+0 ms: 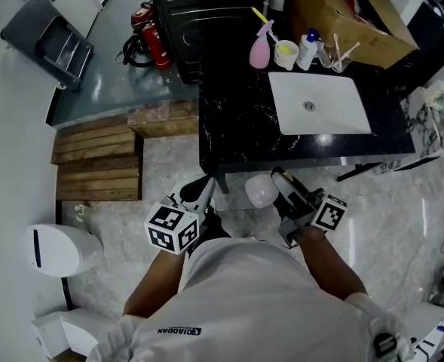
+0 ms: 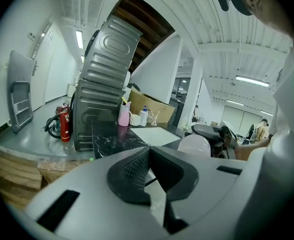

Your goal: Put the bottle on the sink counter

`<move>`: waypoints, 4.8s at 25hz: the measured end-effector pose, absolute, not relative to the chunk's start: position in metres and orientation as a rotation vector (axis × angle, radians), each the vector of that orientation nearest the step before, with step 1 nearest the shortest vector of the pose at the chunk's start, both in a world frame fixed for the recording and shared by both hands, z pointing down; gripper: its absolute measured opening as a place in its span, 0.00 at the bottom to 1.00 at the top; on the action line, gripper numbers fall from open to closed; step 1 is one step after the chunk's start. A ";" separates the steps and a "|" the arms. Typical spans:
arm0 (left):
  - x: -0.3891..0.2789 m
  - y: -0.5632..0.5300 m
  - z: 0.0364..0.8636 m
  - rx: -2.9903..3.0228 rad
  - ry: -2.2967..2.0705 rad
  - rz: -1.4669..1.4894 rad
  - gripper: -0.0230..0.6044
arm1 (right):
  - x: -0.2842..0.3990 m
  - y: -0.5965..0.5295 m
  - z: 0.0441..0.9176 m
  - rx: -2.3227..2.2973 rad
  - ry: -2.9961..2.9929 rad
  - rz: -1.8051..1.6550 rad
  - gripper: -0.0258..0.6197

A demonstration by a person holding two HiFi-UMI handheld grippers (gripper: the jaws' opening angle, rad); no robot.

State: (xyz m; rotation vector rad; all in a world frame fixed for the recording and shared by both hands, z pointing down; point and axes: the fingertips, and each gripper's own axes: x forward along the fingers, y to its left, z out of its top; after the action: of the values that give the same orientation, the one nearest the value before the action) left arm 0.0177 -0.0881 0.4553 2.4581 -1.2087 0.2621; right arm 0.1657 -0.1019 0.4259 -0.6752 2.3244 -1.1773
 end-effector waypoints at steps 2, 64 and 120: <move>0.012 -0.108 0.454 2.467 -1.202 0.256 0.06 | 0.160 -0.119 0.424 -0.688 2.330 -1.167 0.28; -0.060 -0.365 0.469 2.472 -1.199 0.226 0.06 | 0.070 -0.388 0.425 -0.936 2.765 -0.880 0.28; -0.100 -0.380 0.511 2.259 -1.314 0.324 0.06 | -0.032 -0.633 0.546 -1.254 3.268 -0.327 0.27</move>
State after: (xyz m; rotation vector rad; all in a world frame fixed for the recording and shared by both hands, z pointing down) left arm -0.1004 -0.3796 0.5113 2.2595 -1.3143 0.3241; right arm -0.0325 -0.6333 0.5456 -1.2537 3.2683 -0.3267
